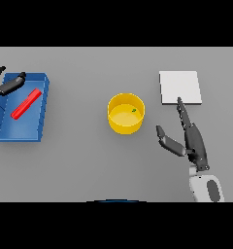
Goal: Pick up the red beaker and tilt it to pour out 1 green nut into yellow bowl. Pick up the yellow bowl and place it on the metallic measuring scale.
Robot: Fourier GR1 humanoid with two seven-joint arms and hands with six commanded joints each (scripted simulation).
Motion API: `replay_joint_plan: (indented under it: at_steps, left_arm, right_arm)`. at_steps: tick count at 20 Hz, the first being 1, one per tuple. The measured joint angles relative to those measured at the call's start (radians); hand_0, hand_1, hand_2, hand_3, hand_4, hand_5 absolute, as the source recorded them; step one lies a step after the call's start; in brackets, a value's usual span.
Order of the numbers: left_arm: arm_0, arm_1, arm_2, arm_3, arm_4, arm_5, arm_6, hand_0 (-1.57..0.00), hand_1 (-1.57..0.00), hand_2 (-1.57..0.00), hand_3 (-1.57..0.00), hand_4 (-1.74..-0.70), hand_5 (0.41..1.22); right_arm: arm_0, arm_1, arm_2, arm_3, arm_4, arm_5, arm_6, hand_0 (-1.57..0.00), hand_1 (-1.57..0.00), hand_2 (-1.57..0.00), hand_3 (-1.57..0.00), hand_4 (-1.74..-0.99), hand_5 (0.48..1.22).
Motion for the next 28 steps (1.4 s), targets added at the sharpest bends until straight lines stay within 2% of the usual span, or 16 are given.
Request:
replay_joint_plan:
  at_steps: [1, 2, 3, 4, 6, 7, 9, 13, 16, 19, 22, 24, 28]
  left_arm:
    - [-0.006, 0.005, 0.007, -0.007, 0.001, 0.008, -0.007, -0.06, -0.06, -0.06, -0.06, -0.78, 0.633]
    - [-0.001, 0.006, 0.016, -0.017, 0.01, 0.012, -0.021, -0.05, -0.05, -0.04, -0.05, -0.78, 0.635]
    - [-0.006, -0.008, 0.015, -0.013, 0.012, 0.021, -0.044, -0.04, -0.04, -0.03, -0.04, -0.78, 0.644]
    - [-0.011, -0.02, 0.021, -0.013, 0.021, 0.03, -0.056, -0.03, -0.03, -0.03, -0.03, -0.79, 0.652]
    - [0.0, -0.026, 0.033, -0.041, 0.041, 0.037, -0.069, -0.02, -0.02, -0.02, -0.02, -0.8, 0.661]
    - [-0.002, -0.033, 0.035, -0.034, 0.046, 0.036, -0.068, -0.02, -0.01, -0.01, -0.01, -0.8, 0.666]
    - [0.012, -0.036, 0.033, -0.052, 0.05, 0.037, -0.07, -0.01, -0.01, -0.01, -0.01, -0.8, 0.678]
    - [0.031, -0.034, 0.03, -0.074, 0.051, 0.038, -0.049, 0.0, 0.0, 0.0, 0.0, -0.81, 0.688]
    - [0.037, -0.035, 0.033, -0.072, 0.056, 0.034, -0.059, 0.0, 0.0, 0.0, 0.0, -0.81, 0.687]
    - [0.033, -0.038, 0.026, -0.077, 0.052, 0.031, -0.049, 0.0, 0.0, 0.0, 0.0, -0.81, 0.692]
    - [0.033, -0.031, 0.034, -0.061, 0.057, 0.021, -0.06, 0.0, 0.0, 0.0, 0.0, -0.81, 0.695]
    - [0.03, -0.028, 0.037, -0.053, 0.055, 0.02, -0.074, 0.0, 0.0, 0.0, 0.0, -0.81, 0.695]
    - [0.03, -0.031, 0.034, -0.056, 0.055, 0.02, -0.061, 0.0, 0.0, 0.0, 0.0, -0.81, 0.7]
  right_arm:
    - [-0.002, -0.002, -0.001, -0.004, 0.001, 0.0, 0.016, 0.0, 0.0, 0.0, 0.0, -1.131, 0.631]
    - [-0.008, -0.018, 0.005, -0.012, 0.042, -0.015, 0.056, 0.0, 0.0, 0.0, 0.0, -1.115, 0.638]
    - [-0.026, -0.027, 0.018, -0.01, 0.061, -0.007, 0.066, 0.0, 0.0, 0.0, 0.0, -1.087, 0.649]
    - [-0.045, -0.047, 0.032, -0.007, 0.065, 0.024, 0.05, 0.0, 0.0, 0.0, 0.0, -1.08, 0.662]
    - [-0.089, -0.112, 0.057, 0.008, 0.1, 0.084, 0.042, 0.0, 0.0, 0.0, 0.0, -1.103, 0.662]
    - [-0.131, -0.144, 0.076, 0.02, 0.146, 0.099, 0.081, 0.0, 0.0, 0.0, 0.0, -1.122, 0.649]
    - [-0.195, -0.196, 0.125, 0.045, 0.235, 0.132, 0.108, 0.0, 0.0, 0.0, 0.0, -1.132, 0.631]
    - [-0.333, -0.291, 0.227, 0.109, 0.392, 0.202, 0.072, 0.0, 0.0, 0.0, 0.0, -1.152, 0.632]
    - [-0.423, -0.334, 0.305, 0.152, 0.472, 0.256, 0.01, 0.0, 0.0, 0.0, 0.0, -1.167, 0.639]
    - [-0.505, -0.335, 0.369, 0.23, 0.529, 0.291, -0.023, 0.0, 0.0, 0.0, 0.0, -1.156, 0.642]
    - [-0.568, -0.33, 0.415, 0.29, 0.559, 0.324, -0.057, 0.0, 0.0, 0.0, 0.0, -1.156, 0.642]
    - [-0.607, -0.327, 0.444, 0.36, 0.58, 0.337, -0.086, 0.0, 0.0, 0.0, 0.0, -1.155, 0.646]
    - [-0.681, -0.303, 0.496, 0.432, 0.607, 0.398, -0.094, 0.0, 0.0, 0.0, 0.0, -1.162, 0.667]
